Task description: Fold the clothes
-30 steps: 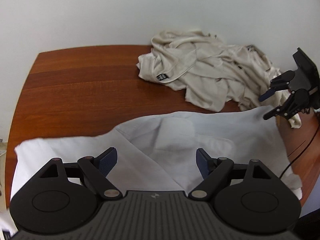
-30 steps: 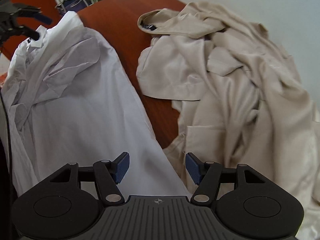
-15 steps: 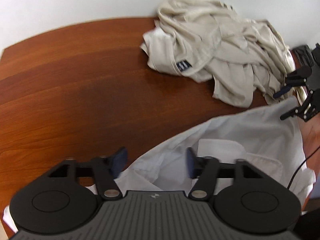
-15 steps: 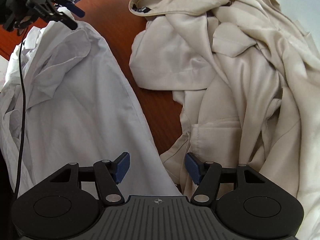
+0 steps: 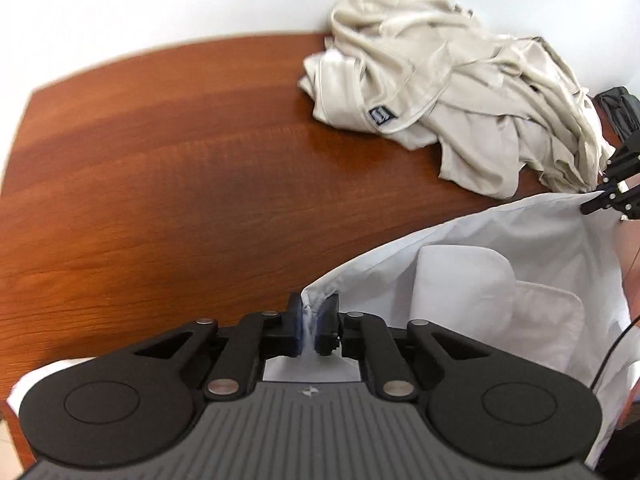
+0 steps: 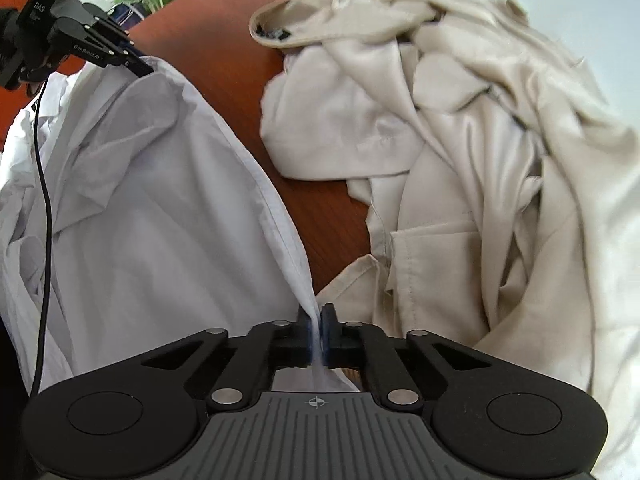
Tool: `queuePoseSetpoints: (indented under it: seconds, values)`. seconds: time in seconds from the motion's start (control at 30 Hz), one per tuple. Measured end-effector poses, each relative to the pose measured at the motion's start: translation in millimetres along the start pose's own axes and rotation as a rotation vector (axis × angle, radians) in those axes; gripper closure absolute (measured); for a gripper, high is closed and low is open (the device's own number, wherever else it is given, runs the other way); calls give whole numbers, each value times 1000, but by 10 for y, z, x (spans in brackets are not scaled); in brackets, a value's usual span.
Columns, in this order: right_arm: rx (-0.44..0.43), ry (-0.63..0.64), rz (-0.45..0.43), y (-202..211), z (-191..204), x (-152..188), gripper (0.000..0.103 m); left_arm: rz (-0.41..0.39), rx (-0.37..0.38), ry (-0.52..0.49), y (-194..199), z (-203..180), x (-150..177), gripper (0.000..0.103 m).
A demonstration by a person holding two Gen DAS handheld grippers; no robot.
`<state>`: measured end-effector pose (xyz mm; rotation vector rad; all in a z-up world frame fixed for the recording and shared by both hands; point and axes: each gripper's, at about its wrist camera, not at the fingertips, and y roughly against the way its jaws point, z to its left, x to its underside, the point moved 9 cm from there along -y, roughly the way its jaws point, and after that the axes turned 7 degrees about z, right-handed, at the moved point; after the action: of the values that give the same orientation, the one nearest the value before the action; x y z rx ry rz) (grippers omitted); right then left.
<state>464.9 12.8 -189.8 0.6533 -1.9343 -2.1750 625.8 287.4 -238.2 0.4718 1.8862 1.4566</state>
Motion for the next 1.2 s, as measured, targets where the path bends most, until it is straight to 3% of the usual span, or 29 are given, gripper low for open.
queuePoseSetpoints:
  seconds: [0.27,0.5,0.6,0.9,1.03,1.2]
  values:
    - [144,12,-132,557,449,167,99,-235,-82,-24,800,-184,321,95]
    - [299,75,-214,783,1043,491,99,-342,-89,-47,1346,-412,971,95]
    - [340,101,-217,746,1292,720,99,-336,-79,-24,1418,-491,1279,95]
    - [294,80,-132,172,1742,1224,99,-266,-59,135,1187,-559,2080,95]
    - [275,76,-86,-99,1847,1342,99,-243,-59,176,1012,-549,2221,95]
    - [252,-17,-114,-158,1832,1394,97,-246,-40,222,849,-495,2312,91]
